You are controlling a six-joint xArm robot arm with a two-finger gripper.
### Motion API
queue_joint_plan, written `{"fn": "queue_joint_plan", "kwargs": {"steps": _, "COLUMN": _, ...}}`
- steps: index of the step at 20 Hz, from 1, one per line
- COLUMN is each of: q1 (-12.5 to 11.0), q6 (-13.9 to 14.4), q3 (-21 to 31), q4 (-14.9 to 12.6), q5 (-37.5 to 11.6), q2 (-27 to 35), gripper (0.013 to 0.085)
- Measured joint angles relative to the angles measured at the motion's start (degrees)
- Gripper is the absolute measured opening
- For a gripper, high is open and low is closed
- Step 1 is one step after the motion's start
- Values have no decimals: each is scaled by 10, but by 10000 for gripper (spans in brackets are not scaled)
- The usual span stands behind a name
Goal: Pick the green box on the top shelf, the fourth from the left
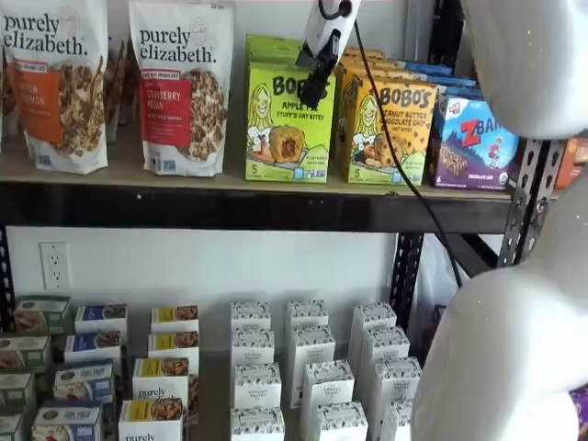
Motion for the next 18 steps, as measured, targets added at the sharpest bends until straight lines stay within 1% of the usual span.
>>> {"fn": "queue_joint_plan", "kwargs": {"steps": 6, "q1": -3, "q6": -2, "q3": -11, "q4": 0, "q5": 10, "q2": 8, "gripper": 850}}
{"fn": "queue_joint_plan", "kwargs": {"steps": 12, "q1": -3, "q6": -2, "q3": -16, "q4": -9, "q5": 12, "q2": 12, "gripper": 850}}
{"fn": "queue_joint_plan", "kwargs": {"steps": 18, "q1": 1, "q6": 0, "q3": -8, "q4": -21, "q5": 0, "q2": 10, "gripper": 850}}
